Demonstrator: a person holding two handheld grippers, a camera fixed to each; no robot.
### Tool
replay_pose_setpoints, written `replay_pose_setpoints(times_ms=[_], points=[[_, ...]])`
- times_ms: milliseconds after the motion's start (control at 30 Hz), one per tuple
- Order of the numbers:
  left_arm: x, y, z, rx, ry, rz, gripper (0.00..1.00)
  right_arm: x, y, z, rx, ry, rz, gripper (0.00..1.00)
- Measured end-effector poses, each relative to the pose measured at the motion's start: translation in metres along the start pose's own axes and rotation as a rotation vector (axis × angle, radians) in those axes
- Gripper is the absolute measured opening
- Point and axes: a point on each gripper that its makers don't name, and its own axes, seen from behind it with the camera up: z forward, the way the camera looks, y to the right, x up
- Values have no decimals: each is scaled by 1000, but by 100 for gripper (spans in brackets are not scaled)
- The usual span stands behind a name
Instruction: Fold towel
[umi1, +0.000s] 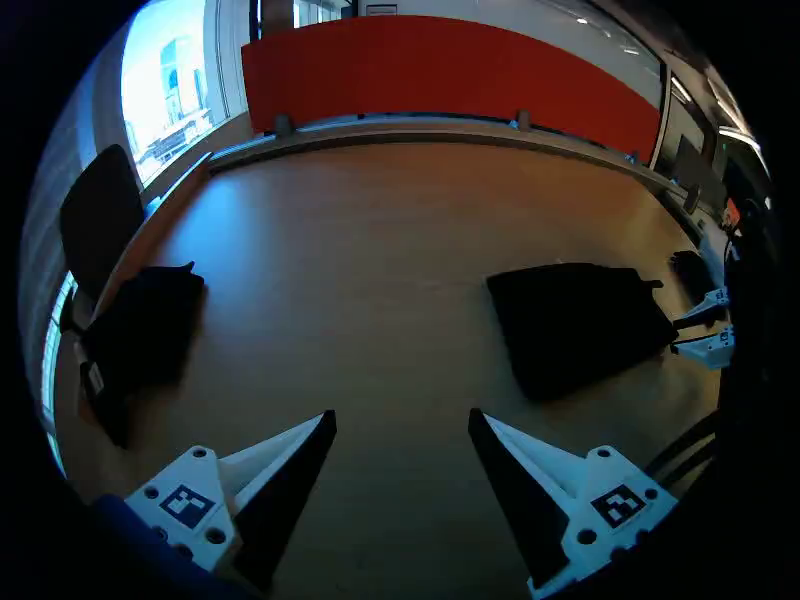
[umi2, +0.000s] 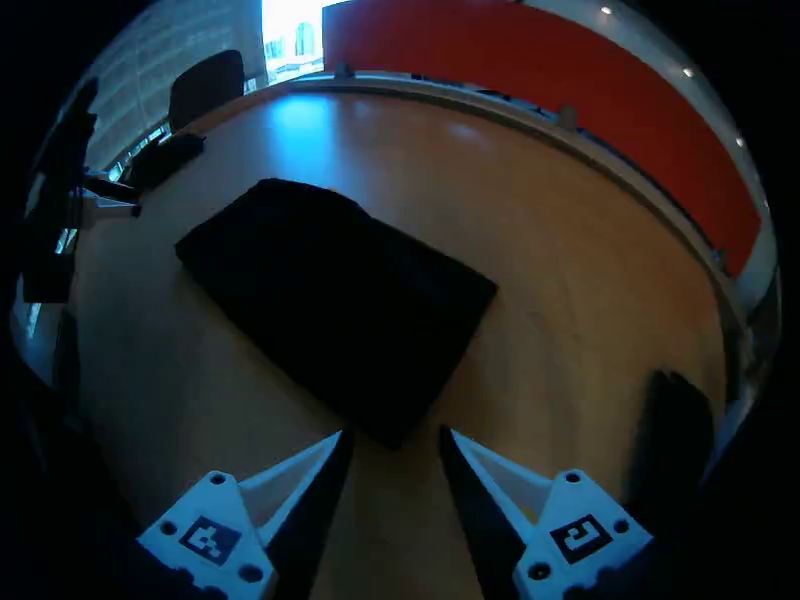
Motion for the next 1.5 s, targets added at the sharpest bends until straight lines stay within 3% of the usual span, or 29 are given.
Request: replay_pose_setpoints(times_ms=[700, 1000, 1500], points=[[1, 2, 1, -2, -3, 11, 99, 4, -5, -1, 47, 3, 1, 9], [2, 2, 1, -3, -2, 10, 98, 23, -5, -9, 49, 41, -29, 7], [6, 4, -3, -7, 11, 4, 98, 68, -3, -26, 43, 89, -145, 7]])
